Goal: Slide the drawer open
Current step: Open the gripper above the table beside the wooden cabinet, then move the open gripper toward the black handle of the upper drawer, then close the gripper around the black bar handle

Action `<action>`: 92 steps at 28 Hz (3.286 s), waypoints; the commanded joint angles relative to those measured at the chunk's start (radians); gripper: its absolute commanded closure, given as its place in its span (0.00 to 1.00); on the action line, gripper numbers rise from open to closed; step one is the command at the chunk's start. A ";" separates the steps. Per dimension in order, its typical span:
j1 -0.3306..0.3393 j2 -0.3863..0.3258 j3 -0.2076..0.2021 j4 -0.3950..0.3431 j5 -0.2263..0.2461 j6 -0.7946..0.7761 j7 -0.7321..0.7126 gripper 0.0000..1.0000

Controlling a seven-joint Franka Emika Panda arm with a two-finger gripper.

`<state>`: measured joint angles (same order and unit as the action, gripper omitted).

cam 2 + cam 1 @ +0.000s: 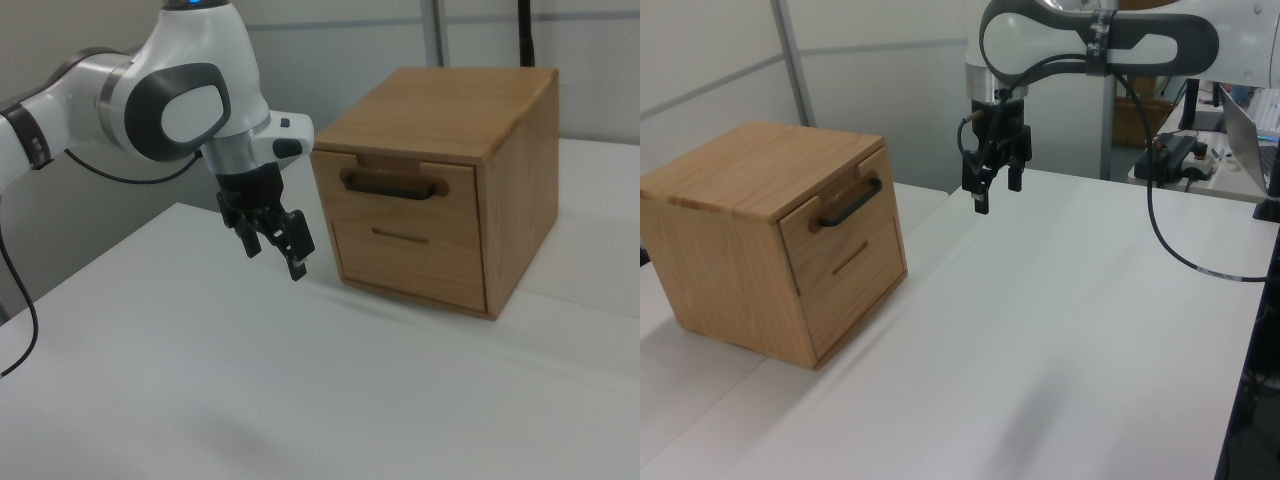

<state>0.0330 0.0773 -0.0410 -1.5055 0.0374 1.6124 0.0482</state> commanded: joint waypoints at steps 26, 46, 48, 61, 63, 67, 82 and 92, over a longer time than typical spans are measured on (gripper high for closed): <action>0.013 0.062 0.006 -0.012 0.039 0.207 0.846 0.00; 0.005 0.079 0.004 -0.015 0.065 0.584 1.257 0.00; 0.005 0.087 0.004 -0.012 0.067 0.595 1.265 0.00; 0.015 0.197 0.006 -0.013 0.065 0.877 1.372 0.00; 0.015 0.208 0.006 -0.013 0.064 0.912 1.375 0.00; 0.015 0.229 0.006 -0.015 0.067 0.977 1.377 0.00; 0.013 0.309 0.046 -0.016 0.068 1.184 1.381 0.00; 0.013 0.341 0.049 -0.012 0.067 1.186 1.395 0.01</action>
<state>0.0439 0.4199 0.0052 -1.5107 0.0818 2.7759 1.4283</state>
